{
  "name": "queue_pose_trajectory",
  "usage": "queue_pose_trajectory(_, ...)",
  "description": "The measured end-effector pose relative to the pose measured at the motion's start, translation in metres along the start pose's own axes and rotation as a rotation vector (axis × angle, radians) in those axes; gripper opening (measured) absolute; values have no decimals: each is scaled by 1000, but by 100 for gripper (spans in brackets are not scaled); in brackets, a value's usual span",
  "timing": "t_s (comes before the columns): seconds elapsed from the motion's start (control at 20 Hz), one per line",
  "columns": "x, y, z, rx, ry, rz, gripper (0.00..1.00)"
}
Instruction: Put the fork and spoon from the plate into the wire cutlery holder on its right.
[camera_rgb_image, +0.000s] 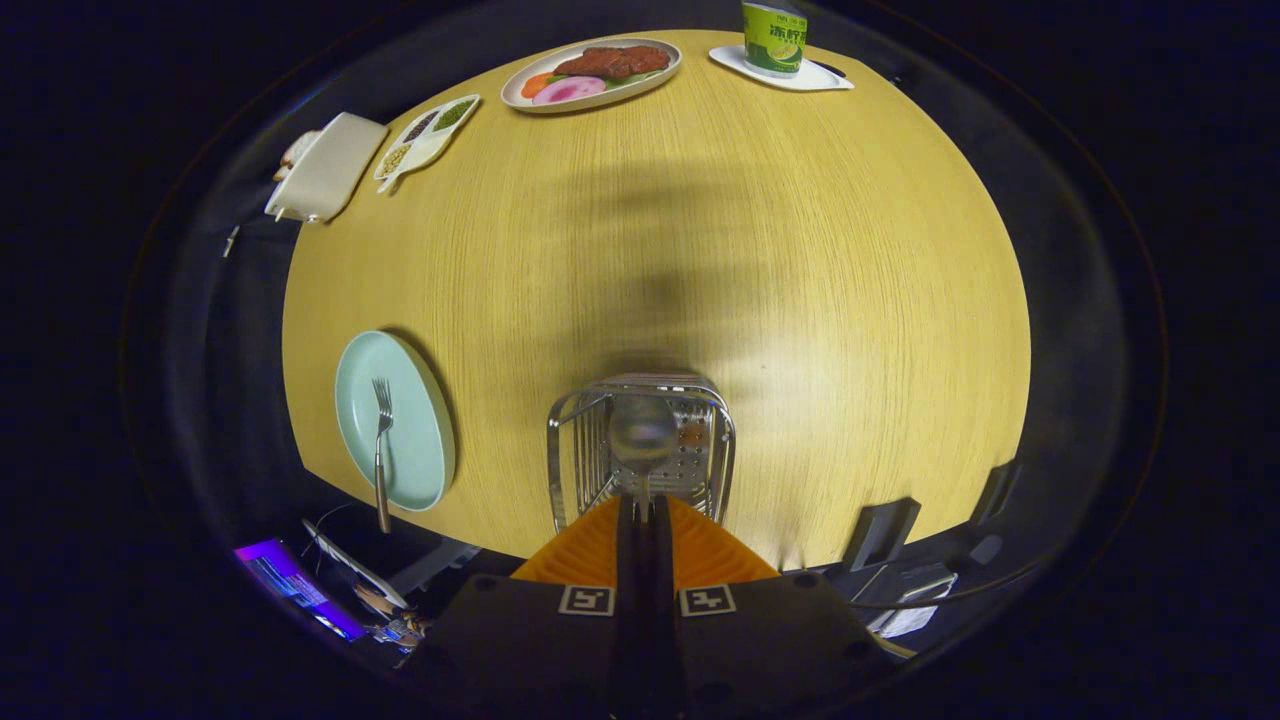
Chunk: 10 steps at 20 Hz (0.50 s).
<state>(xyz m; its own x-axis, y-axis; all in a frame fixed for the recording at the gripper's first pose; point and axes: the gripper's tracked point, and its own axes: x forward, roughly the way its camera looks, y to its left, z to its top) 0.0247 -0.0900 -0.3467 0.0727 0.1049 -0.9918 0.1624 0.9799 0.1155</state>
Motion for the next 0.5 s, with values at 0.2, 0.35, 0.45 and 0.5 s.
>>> queue_pose_trajectory(0.2,-5,5,3,20,-21,36,21)
queue_pose_trajectory(0.35,-21,14,7,42,-59,91,50)
queue_pose_trajectory(0.45,-42,21,12,57,-105,126,84)
queue_pose_trajectory(0.5,-54,17,14,47,-136,119,100)
